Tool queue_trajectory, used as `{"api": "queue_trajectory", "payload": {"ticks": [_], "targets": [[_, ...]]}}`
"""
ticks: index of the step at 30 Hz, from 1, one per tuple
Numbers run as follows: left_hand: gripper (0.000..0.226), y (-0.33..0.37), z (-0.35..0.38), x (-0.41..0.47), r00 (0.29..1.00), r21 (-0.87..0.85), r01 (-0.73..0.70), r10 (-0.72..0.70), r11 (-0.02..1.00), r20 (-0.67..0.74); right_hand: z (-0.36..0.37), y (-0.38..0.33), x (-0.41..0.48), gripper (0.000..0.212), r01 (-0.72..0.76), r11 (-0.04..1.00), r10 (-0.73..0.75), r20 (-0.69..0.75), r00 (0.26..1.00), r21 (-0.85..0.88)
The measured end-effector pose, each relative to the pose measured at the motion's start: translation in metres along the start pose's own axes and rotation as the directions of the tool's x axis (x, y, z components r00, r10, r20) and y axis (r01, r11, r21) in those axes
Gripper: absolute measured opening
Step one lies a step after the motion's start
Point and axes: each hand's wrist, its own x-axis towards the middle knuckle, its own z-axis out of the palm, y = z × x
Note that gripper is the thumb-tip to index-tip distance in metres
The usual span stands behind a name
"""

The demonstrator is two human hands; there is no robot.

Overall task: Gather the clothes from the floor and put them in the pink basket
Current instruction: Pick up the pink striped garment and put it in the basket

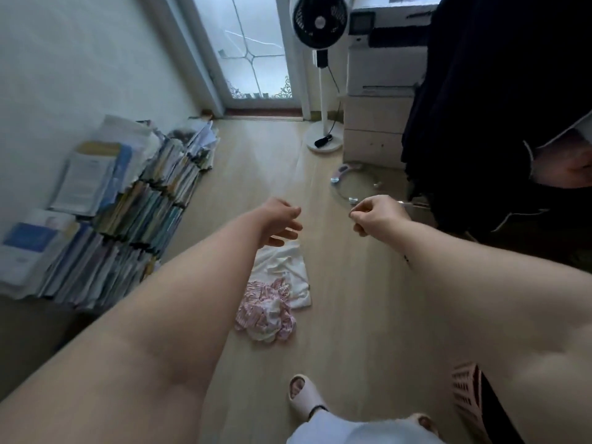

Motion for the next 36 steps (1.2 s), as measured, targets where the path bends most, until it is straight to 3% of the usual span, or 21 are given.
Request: {"api": "queue_trajectory", "payload": {"ticks": [8,23,29,36], "targets": [[0.038,-0.074,-0.098,0.027,0.990,-0.065,0.109,-0.114,0.992,-0.082,0.106,-0.064,0.026,0.014,0.040,0.999,-0.036,0.112,0.993,-0.037],[0.036,-0.148,-0.148,0.113,0.940,-0.239,0.283,-0.318,0.929,-0.124,0.231,-0.097,0.123,0.029,0.063,0.985,-0.011,0.306,0.952,-0.159],[0.015,-0.181,-0.149,0.195,0.914,-0.251,0.321,-0.368,0.913,-0.169,0.283,-0.080,0.192,0.029,0.078,0.964,0.023,0.368,0.929,-0.256],[0.014,-0.278,-0.113,0.307,0.893,-0.275,0.368,-0.420,0.889,-0.164,0.369,-0.012,0.251,0.021,0.088,0.919,0.108,0.460,0.882,-0.385]]}}
